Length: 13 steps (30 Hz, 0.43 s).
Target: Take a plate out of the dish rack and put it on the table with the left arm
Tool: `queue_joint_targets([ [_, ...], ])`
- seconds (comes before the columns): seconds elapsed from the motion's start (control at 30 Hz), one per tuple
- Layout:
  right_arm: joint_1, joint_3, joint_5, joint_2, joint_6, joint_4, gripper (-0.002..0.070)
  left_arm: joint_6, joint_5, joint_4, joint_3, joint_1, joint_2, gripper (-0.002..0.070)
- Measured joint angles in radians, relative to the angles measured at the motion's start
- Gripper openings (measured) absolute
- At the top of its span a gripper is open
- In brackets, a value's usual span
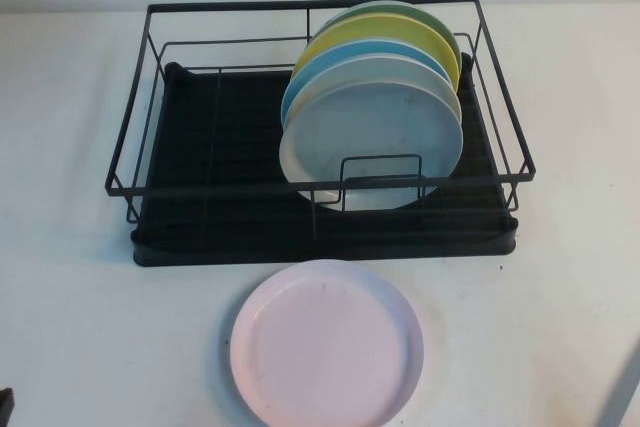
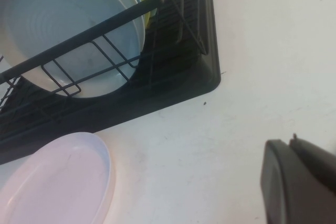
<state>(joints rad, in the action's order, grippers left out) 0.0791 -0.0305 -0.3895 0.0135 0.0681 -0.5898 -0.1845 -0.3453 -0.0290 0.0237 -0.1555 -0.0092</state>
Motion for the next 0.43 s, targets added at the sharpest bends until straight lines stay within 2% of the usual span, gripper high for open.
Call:
queue_joint_targets([
  [0.27,0.000,0.000,0.000,0.000,0.000,-0.002,-0.0018,-0.015,0.000,0.040,0.000,0.004,0.000,-0.0002],
  [0.43,0.000,0.000,0.000,0.000,0.000,-0.003,-0.0018,-0.015,0.000,0.048,0.000,0.073,0.000,-0.0002],
])
